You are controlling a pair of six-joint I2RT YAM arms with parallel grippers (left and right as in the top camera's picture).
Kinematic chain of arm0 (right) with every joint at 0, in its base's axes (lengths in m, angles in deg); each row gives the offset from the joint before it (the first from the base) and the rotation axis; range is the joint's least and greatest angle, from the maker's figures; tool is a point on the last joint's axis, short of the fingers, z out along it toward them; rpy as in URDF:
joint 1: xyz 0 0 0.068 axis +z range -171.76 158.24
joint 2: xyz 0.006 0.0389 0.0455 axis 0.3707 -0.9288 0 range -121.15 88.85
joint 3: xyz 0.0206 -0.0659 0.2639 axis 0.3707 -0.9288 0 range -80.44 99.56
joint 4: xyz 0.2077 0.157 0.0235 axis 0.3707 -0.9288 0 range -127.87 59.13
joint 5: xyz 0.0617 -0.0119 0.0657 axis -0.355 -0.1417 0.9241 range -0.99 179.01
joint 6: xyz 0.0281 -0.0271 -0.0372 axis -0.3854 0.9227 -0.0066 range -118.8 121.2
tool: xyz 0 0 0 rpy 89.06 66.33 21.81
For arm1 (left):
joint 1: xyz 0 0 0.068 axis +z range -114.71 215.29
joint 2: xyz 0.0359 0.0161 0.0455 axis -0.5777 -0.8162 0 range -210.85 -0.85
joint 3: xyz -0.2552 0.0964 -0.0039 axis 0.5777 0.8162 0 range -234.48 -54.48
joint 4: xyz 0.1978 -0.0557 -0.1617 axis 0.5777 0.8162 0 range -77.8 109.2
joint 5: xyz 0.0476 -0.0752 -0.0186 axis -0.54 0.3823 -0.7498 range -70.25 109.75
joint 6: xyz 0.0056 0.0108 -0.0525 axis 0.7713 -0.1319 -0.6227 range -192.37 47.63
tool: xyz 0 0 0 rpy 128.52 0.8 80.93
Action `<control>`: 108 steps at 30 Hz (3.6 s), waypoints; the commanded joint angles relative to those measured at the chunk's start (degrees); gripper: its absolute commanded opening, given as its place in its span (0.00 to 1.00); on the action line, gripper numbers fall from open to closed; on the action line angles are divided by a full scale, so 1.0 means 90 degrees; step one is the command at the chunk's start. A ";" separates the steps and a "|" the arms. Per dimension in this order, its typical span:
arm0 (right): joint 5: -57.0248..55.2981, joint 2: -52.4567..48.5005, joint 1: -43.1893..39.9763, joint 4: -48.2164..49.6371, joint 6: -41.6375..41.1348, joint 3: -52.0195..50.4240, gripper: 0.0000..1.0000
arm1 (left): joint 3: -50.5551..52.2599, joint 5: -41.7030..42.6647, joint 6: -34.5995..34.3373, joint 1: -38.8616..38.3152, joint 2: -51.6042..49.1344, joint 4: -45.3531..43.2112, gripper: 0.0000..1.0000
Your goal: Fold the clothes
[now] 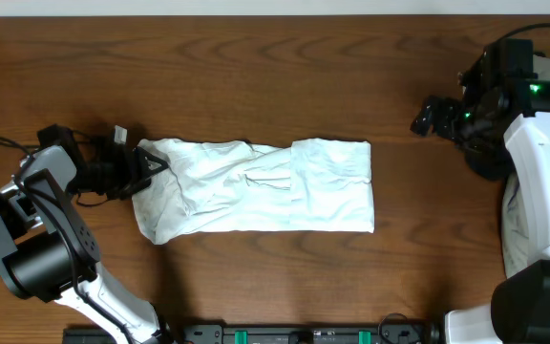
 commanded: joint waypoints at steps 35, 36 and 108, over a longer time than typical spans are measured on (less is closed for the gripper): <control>0.0046 -0.0036 0.0027 0.0024 0.0075 -0.0015 0.99 | 0.0080 -0.2526 -0.0840 -0.0573 -0.0447 0.0146 0.06; 0.0046 -0.0036 0.0027 0.0017 0.0075 -0.0015 0.99 | -0.0005 -0.2657 -0.1061 -0.0568 -0.0415 0.0163 0.06; 0.0117 -0.0036 0.0027 -0.0265 0.0194 -0.0015 0.99 | -0.3150 -0.6258 -0.5571 -0.5632 0.1712 0.3619 0.06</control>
